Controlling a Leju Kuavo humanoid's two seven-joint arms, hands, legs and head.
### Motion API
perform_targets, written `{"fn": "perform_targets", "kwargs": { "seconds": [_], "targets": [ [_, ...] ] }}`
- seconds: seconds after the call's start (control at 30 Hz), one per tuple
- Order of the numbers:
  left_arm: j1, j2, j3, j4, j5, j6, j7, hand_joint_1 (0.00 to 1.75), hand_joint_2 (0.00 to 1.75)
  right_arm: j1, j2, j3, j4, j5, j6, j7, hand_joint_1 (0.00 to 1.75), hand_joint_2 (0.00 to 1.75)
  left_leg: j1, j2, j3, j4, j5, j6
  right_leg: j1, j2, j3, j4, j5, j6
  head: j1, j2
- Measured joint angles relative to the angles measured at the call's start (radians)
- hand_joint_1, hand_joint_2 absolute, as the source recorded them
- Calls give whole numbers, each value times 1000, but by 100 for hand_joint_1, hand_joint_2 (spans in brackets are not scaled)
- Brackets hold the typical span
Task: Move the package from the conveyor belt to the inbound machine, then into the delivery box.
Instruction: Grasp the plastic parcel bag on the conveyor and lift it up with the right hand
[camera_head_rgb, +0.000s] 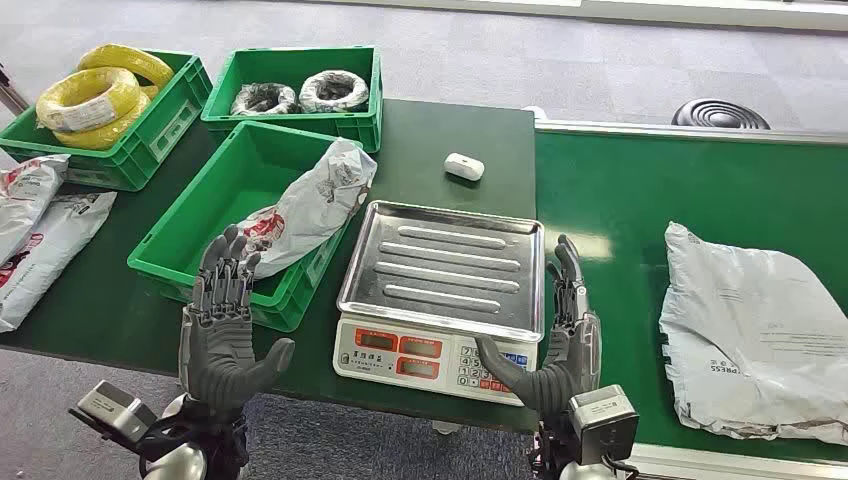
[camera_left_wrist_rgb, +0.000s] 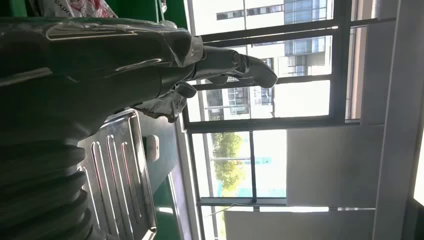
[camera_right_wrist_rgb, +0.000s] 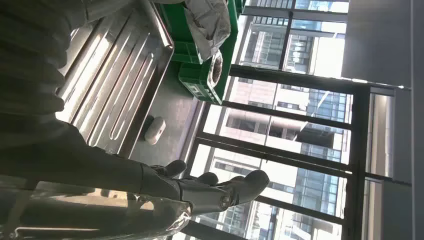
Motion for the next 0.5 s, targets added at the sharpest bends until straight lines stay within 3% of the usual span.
{"fn": "perform_targets", "kwargs": {
  "seconds": [0.1,0.27,0.5],
  "targets": [
    [0,0,0,0,1,-1,0,0,175,-2,-1,0,0,40,-23,4,0,175,0,0,0,0,0,0,0,0,0,0,0,0,0,0],
    [-1,-1,0,0,2,-2,0,0,175,-13,-8,-4,-3,258,-174,36,0,175,0,0,0,0,0,0,0,0,0,0,0,0,0,0],
    [-1,-1,0,0,2,-2,0,0,175,-19,-15,-7,-7,276,-187,43,0,175,0,0,0,0,0,0,0,0,0,0,0,0,0,0]
  ]
}}
